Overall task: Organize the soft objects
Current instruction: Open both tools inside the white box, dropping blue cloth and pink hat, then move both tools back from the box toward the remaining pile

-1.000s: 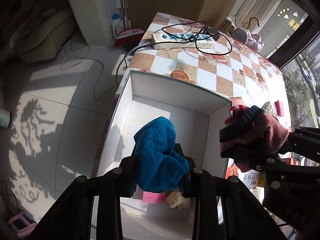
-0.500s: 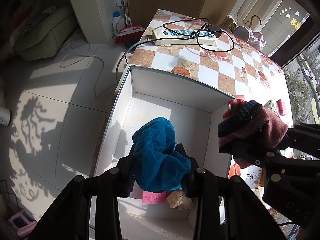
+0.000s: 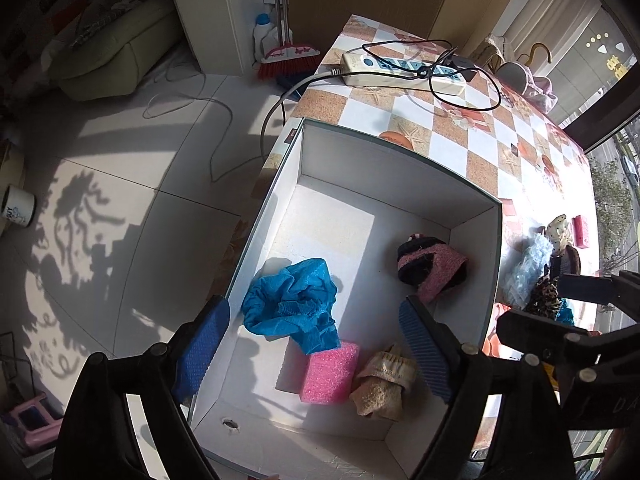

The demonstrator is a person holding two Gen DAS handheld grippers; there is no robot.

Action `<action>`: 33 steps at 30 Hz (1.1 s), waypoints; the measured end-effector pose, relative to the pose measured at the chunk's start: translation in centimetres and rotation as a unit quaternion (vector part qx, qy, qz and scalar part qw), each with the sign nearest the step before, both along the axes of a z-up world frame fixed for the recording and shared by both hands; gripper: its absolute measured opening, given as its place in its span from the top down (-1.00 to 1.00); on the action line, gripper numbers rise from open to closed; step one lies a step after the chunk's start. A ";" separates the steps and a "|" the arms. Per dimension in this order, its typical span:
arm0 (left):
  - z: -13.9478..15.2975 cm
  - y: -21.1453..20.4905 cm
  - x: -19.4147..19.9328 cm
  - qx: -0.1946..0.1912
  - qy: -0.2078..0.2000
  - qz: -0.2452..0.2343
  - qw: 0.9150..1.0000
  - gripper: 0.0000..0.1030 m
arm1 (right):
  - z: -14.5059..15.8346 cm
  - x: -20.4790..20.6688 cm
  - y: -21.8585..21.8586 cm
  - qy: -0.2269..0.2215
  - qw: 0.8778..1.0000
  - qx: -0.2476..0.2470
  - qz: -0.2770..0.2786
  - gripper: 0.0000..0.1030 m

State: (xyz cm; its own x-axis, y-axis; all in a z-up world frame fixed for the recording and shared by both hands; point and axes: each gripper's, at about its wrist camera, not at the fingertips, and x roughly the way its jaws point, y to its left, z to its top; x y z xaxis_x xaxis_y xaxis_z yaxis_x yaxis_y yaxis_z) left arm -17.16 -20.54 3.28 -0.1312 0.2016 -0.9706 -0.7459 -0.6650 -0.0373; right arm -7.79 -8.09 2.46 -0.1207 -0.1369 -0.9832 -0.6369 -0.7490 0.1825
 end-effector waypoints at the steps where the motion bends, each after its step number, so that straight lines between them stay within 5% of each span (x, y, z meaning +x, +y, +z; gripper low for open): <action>1: -0.1 -0.2 -0.1 0.000 -0.001 0.005 1.000 -0.88 | -0.2 0.2 0.0 -0.004 1.000 -0.007 -0.004 -0.83; 6: 0.1 -0.7 -0.3 0.005 -0.007 0.008 1.000 -0.89 | -2.0 1.2 0.1 -0.040 0.997 -0.052 -0.027 -1.00; 20: 0.4 0.9 1.9 -0.029 0.005 -0.044 0.999 -0.89 | 0.2 3.8 1.3 -0.015 0.999 -0.028 -0.044 -1.00; 33: 2.1 8.3 8.1 -0.026 0.007 -0.159 0.987 -0.89 | 3.8 15.8 8.9 0.010 0.980 -0.012 -0.197 -1.00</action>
